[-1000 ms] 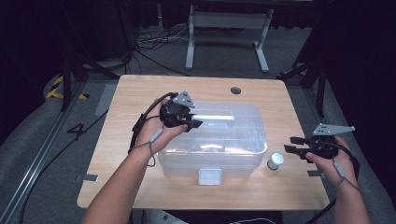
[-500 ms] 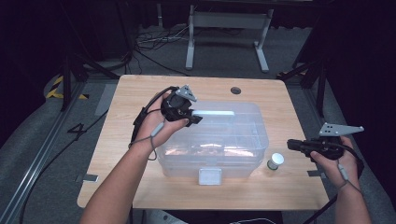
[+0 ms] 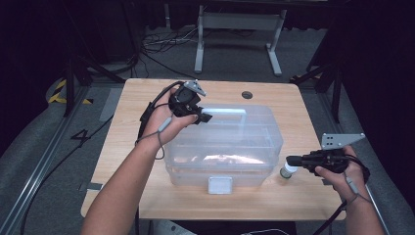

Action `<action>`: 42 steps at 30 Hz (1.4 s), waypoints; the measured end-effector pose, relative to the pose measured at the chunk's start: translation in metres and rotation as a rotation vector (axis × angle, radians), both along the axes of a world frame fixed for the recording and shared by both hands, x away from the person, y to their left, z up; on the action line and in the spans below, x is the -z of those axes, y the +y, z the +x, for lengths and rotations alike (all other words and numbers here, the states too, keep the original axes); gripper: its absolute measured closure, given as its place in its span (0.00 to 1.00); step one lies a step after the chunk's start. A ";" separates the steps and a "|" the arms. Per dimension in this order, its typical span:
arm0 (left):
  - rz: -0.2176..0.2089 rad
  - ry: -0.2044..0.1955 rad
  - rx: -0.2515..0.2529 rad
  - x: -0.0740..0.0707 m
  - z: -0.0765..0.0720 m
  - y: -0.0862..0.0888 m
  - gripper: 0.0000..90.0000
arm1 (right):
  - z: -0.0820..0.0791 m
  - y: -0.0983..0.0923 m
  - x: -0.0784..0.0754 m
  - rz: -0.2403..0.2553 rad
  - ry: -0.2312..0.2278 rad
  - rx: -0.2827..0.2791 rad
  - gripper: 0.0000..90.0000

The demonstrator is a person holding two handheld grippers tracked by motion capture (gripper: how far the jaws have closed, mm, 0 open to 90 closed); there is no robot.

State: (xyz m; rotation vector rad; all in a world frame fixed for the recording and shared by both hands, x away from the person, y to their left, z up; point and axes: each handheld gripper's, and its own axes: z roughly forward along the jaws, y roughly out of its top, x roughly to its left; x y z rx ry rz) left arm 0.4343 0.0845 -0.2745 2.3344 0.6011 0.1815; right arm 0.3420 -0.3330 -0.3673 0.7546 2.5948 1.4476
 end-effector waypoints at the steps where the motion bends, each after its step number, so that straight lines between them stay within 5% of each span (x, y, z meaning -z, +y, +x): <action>1: 0.000 0.000 0.000 0.000 0.000 0.000 0.82 | 0.000 0.000 0.000 0.000 0.000 0.000 1.00; 13: -0.003 0.018 -0.002 -0.003 0.004 0.000 0.82 | 0.003 0.019 0.009 -0.025 0.017 -0.054 1.00; 24: -0.029 0.035 0.010 -0.002 0.004 0.002 0.80 | 0.003 0.023 0.010 -0.042 0.009 -0.046 1.00; 26: -0.075 0.027 0.018 -0.005 0.001 0.003 0.74 | 0.003 0.024 0.011 -0.057 0.015 -0.045 1.00; 37: -0.065 -0.036 0.004 -0.014 -0.011 0.013 0.62 | 0.003 0.024 0.008 -0.043 0.010 -0.029 1.00; 42: -0.093 -0.046 -0.026 -0.020 -0.016 0.023 0.62 | 0.004 0.021 0.004 0.000 -0.003 -0.015 1.00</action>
